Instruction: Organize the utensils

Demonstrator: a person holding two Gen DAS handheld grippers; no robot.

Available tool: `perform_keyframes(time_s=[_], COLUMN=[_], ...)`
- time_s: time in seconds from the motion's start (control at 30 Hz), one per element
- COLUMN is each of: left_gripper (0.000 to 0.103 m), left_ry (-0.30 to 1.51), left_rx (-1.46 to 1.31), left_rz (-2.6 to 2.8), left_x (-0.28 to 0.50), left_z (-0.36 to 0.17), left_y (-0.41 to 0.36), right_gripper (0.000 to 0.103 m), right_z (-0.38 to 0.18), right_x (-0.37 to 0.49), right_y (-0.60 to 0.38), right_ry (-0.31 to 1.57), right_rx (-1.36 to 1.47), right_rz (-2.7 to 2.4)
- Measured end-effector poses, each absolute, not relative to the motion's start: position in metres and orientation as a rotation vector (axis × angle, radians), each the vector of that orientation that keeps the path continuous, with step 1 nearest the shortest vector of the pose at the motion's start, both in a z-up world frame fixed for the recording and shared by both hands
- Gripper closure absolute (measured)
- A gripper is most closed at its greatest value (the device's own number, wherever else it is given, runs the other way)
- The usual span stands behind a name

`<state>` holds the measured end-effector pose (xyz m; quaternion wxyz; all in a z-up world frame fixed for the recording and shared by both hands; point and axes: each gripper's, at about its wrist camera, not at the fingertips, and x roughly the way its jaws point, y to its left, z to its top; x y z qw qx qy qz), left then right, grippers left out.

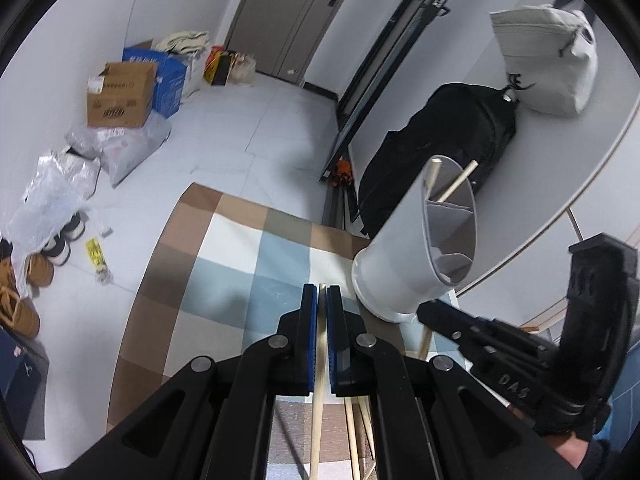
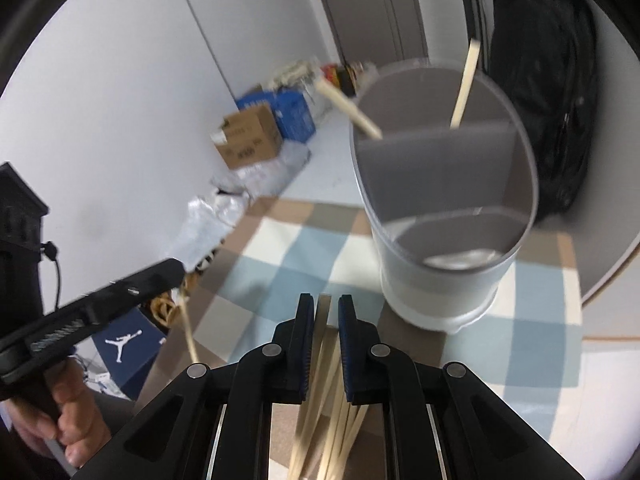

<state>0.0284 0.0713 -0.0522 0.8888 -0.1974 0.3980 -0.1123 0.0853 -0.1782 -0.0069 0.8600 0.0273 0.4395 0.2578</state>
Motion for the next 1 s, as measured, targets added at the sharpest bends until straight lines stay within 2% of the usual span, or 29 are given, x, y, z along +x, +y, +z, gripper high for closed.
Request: perform_keyframes(time_s=[0.3,0.57,0.7,0.8,1.0], left_gripper=[0.103,0.103,0.103,0.103,0.103], left_ry=[0.847,0.847,0.836,0.835,0.845], left_rx=[-0.377,-0.369,-0.376,-0.378,-0.372], left_rz=[-0.221,-0.234,-0.242,-0.247,-0.248], left_x=[0.028,0.029,0.030,0.031,0.033], left_z=[-0.056,-0.056,-0.052,-0.052,-0.052], left_y=[0.060,0.054,0.054,0.052,0.048], right_gripper=[0.092,0.091,0.093,0.097,0.093], right_z=[-0.014,-0.063,-0.073,-0.070,-0.077], right_x=[0.089,0.095,0.099,0.100,0.106], right_y=[-0.218,-0.234,-0.242,-0.244,-0.241], right_ry=[0.918,1.114,1.131,1.125,1.188], right_rx=[0.142,0.252,0.320,0.310,0.246], right_rz=[0.477,0.417,0.408,0.407,0.391])
